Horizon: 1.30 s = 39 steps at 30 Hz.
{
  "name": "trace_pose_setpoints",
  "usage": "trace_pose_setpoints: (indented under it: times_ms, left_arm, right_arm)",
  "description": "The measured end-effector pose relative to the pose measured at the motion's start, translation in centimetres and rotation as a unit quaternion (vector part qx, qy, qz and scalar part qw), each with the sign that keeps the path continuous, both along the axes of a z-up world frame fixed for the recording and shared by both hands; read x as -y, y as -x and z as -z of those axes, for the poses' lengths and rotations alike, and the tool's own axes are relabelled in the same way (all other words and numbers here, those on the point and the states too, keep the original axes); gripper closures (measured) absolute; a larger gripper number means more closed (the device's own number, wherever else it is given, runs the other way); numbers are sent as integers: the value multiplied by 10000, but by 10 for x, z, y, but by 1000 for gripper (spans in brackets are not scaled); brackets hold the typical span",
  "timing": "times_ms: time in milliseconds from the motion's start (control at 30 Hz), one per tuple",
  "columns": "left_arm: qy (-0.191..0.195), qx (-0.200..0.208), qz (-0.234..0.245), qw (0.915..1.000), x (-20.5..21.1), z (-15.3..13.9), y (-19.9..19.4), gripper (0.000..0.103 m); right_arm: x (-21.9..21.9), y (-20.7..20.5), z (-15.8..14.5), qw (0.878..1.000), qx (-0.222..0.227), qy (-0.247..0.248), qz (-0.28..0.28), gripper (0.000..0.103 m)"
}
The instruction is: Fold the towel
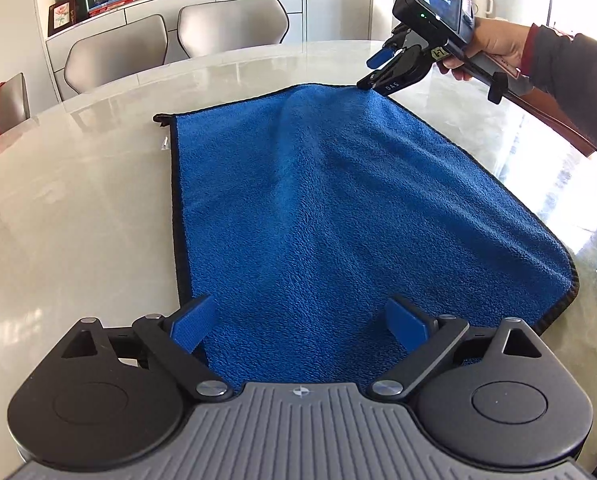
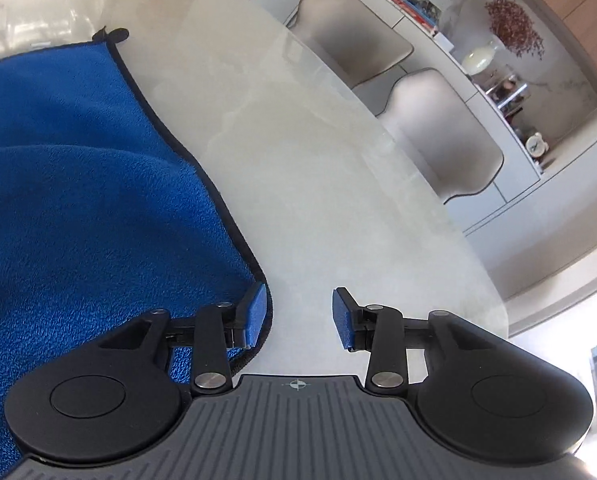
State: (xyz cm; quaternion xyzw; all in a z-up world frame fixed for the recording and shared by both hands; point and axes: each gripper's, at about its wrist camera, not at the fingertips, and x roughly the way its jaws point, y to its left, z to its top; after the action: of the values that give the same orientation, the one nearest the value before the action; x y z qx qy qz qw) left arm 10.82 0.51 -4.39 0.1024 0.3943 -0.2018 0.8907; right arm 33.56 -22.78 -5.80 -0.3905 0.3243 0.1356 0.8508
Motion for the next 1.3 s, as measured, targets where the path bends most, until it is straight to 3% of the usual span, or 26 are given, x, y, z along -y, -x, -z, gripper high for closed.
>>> trace_pose_setpoints:
  times_ms: [133, 267, 500, 633, 733, 867, 1000, 1133, 1300]
  left_arm:
    - [-47, 17, 4, 10000, 1, 0, 0, 8]
    - [-95, 38, -5, 9999, 3, -1, -1, 8]
    - [-159, 64, 10, 9999, 4, -3, 4, 8]
    - [-224, 194, 144, 9995, 3, -8, 12, 8]
    - [-307, 390, 345, 9982, -1, -13, 26, 8]
    - [-395, 644, 508, 9958, -10, -17, 51, 8]
    - [-280, 727, 583, 9953, -17, -23, 74, 8]
    - [-506, 921, 685, 9921, -17, -22, 95, 8]
    - [-822, 1160, 1028, 9845, -6, -15, 107, 8]
  right_arm:
    - [-13, 28, -8, 9989, -7, -172, -441, 66]
    - [-23, 54, -4, 9943, -380, -341, -934, 66]
    - [-5, 54, -4, 9975, -409, -393, -433, 66]
    - [0, 76, -8, 9988, -127, -266, -397, 66]
    - [-4, 131, -22, 9945, 155, -447, -930, 66]
    - [-17, 216, -23, 9853, 501, -174, -1623, 66]
    - [-26, 299, -21, 9789, 486, -129, -1983, 66]
    - [-36, 347, -14, 9786, 420, -135, -2009, 66]
    - [-48, 373, -1, 9806, 366, -39, -1924, 66]
